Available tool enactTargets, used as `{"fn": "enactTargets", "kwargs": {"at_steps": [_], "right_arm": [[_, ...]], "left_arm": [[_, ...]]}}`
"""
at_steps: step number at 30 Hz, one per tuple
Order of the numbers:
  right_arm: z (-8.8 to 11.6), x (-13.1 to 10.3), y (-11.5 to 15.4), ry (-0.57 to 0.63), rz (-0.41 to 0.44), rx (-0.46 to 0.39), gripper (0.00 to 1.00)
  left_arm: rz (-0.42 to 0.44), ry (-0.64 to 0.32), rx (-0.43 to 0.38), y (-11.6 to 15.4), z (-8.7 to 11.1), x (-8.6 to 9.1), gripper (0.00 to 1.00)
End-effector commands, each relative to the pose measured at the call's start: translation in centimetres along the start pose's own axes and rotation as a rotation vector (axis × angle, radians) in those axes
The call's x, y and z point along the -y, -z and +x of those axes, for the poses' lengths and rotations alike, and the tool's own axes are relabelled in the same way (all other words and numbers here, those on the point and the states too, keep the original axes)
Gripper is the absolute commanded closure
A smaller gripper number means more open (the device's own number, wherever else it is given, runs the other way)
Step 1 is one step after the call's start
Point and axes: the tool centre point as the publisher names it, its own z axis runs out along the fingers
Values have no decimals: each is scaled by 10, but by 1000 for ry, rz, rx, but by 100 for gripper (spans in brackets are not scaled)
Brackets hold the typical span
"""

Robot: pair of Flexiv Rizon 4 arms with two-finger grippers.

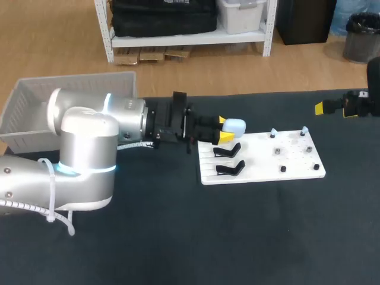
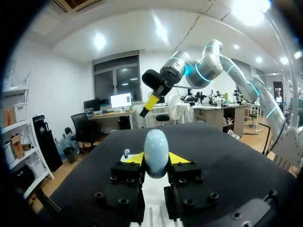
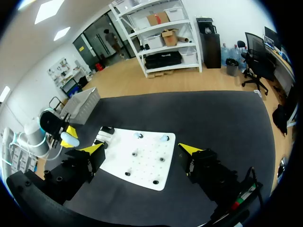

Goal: Pick up each earbud case from the left stands, insert the matching earbuds, close the lid, and place the case in the box.

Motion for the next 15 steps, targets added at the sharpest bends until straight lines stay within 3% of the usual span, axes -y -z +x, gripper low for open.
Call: {"fn": "enactTargets", "kwargs": {"at_steps": [1, 7, 15], "right_arm": [[0, 1, 0, 1, -2, -1, 0], [5, -1, 0, -4, -23, -18, 0], [22, -47, 16, 85, -99, -56, 0]], "left_arm": [[-33, 0, 33, -5, 2, 7, 100], [-36, -14, 68, -10, 1, 11, 100], [-42, -24, 94, -12, -1, 10, 100]]}}
